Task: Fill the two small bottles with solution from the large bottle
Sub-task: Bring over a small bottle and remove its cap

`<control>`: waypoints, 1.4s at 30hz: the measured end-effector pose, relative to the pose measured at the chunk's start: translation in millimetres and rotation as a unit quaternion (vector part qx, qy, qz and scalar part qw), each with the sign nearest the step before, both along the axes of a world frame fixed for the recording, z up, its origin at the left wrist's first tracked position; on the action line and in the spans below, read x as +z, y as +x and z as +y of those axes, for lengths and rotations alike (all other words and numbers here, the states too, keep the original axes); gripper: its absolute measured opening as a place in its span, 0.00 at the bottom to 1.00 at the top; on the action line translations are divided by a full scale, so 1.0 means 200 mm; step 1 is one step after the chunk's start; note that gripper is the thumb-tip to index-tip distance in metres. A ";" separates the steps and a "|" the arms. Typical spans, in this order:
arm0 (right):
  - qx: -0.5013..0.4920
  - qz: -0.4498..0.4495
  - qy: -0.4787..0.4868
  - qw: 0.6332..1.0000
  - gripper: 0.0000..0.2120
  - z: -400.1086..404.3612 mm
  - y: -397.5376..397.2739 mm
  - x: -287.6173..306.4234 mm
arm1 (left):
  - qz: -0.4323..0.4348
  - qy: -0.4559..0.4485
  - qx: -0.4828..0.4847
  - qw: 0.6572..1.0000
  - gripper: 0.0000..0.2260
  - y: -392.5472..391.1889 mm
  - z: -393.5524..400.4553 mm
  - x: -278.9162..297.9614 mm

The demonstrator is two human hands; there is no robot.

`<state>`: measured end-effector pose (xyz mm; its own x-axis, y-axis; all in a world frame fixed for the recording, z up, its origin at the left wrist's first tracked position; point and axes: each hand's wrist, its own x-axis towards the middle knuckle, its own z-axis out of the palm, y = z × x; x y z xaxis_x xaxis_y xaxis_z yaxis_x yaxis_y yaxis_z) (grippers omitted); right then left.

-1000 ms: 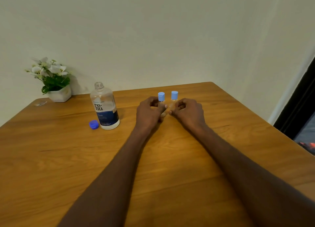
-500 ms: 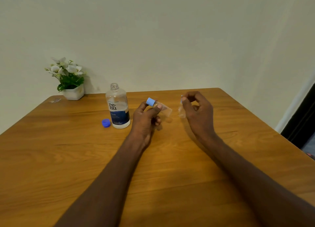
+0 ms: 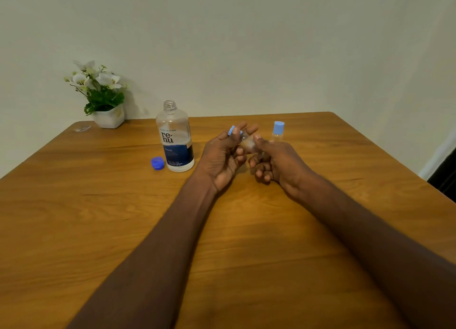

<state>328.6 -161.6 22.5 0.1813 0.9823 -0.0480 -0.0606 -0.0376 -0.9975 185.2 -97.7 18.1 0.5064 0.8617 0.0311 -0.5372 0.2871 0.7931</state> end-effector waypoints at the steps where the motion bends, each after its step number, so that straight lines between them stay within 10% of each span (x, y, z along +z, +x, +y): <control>1: 0.003 0.013 -0.003 1.000 0.19 0.00 0.01 0.00 | -0.024 -0.011 -0.006 1.000 0.14 0.00 0.00 0.00; 19: -0.028 -0.079 0.066 0.994 0.11 -0.01 -0.03 -0.04 | -0.032 -0.120 0.116 0.985 0.06 0.04 -0.03 -0.03; 42: -0.038 0.016 0.020 0.999 0.13 0.00 -0.02 0.00 | -0.069 -0.128 0.120 0.982 0.11 0.01 0.02 -0.02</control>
<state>325.1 -162.2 21.9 0.2535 0.9672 -0.0162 -0.0934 0.0078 -0.9956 186.4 -93.1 14.0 0.2946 0.9440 -0.1485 -0.7112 0.3204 0.6257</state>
